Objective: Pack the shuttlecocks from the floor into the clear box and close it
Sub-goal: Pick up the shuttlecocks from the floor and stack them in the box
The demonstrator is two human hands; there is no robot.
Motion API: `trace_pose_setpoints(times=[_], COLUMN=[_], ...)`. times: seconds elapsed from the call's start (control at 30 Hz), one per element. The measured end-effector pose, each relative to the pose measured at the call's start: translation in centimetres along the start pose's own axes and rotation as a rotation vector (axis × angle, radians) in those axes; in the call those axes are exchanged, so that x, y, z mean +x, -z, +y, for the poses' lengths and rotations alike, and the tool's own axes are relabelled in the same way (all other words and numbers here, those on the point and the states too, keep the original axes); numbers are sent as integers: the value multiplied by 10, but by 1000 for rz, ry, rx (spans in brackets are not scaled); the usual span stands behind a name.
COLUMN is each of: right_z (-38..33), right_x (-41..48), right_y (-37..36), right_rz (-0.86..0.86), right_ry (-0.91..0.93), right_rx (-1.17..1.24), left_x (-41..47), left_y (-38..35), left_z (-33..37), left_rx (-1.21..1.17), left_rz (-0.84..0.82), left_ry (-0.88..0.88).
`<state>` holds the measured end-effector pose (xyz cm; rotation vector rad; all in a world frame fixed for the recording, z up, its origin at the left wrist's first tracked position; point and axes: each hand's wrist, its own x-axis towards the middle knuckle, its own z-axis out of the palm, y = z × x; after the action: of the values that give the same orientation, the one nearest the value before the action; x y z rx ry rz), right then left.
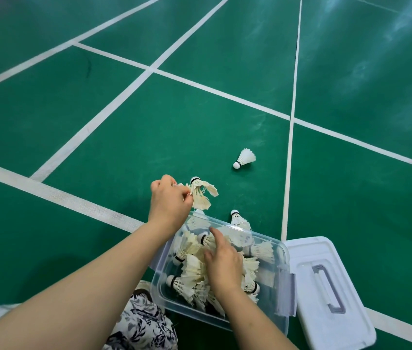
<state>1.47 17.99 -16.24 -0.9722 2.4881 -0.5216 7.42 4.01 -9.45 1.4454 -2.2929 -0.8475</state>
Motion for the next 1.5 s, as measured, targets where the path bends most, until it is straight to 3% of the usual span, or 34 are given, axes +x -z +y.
trace_pose_setpoints(times=[0.17,0.33,0.6,0.8,0.9,1.23,1.5], right_z=[-14,-16,-32,-36,-40,-24,-24], right_x=[5,3,9,9,11,10,12], right_y=[-4,-10,-15,-20,-16,8,5], right_rz=[39,-66,-202,-248,-156,41,72], right_ry=[142,261,187,198,142,-317,-242], right_rx=[-51,-167,-115,-210,-115,383,363], left_x=[0,1,1,0,1,-3,-3], left_y=[1,2,0,1,2,2,2], left_z=[0,-1,-2,-3,-3,4,2], left_rx=[-5,-2,5,19,16,6,4], left_rz=[-4,-3,-1,-2,3,10,8], left_ry=[7,6,7,7,4,-15,-14])
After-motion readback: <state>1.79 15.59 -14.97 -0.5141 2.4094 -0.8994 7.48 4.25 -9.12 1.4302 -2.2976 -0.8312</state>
